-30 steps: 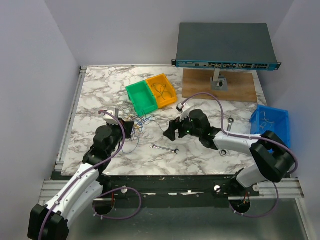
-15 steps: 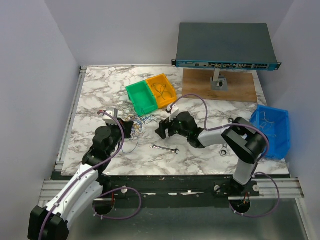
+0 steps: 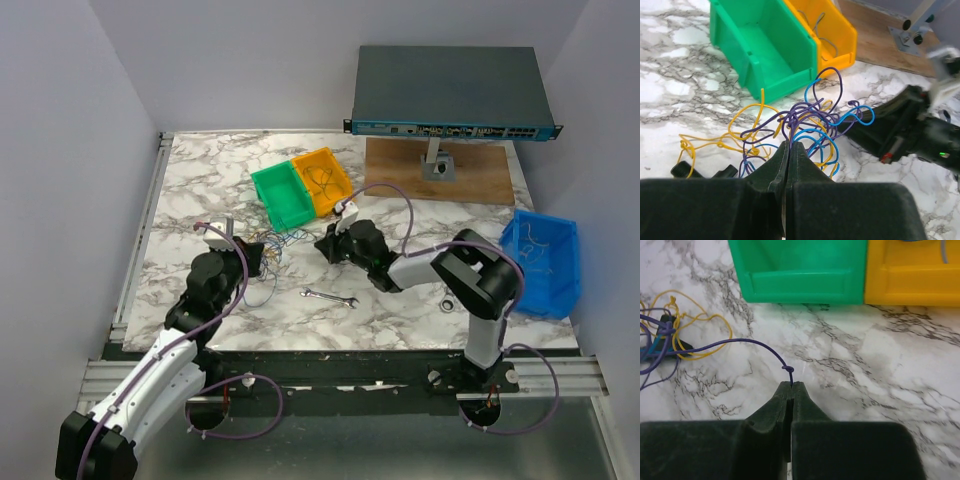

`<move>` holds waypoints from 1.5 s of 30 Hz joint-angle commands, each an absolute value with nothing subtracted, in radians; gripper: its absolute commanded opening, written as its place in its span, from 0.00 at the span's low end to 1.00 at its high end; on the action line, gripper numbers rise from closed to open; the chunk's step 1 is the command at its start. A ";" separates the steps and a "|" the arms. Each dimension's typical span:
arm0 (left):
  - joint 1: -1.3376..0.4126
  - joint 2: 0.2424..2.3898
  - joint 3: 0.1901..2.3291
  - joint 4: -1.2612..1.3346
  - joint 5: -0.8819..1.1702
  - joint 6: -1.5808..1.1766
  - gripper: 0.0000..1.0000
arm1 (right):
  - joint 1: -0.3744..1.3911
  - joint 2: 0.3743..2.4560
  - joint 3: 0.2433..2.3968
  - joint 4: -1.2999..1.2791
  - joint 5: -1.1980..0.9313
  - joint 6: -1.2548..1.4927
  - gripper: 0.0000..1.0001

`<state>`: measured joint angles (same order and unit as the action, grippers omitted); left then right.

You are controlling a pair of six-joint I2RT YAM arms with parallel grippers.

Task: Untangle the cables

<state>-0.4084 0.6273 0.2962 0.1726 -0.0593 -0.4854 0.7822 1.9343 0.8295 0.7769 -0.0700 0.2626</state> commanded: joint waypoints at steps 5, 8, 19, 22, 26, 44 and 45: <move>-0.414 0.721 0.369 0.012 -0.298 -0.568 0.00 | 0.641 1.604 0.711 0.463 0.354 0.647 0.01; -0.411 0.758 0.393 -0.050 -0.375 -0.610 0.00 | 0.542 1.461 0.680 0.316 0.378 0.717 0.01; -0.405 0.803 0.442 -0.184 -0.545 -0.706 0.00 | 0.407 1.010 0.801 -0.069 0.498 0.583 0.01; -0.406 0.808 0.450 -0.168 -0.502 -0.668 0.00 | 0.407 0.982 0.874 -0.112 0.345 0.495 0.01; -0.407 0.804 0.437 -0.107 -0.405 -0.593 0.00 | 0.407 1.044 1.016 -0.233 0.149 0.428 0.01; -0.407 0.821 0.438 -0.081 -0.367 -0.567 0.01 | 0.435 1.332 1.349 -0.011 -0.374 0.542 0.01; -0.407 0.821 0.437 -0.080 -0.367 -0.567 0.01 | 0.442 1.355 1.362 0.025 -0.378 0.553 0.01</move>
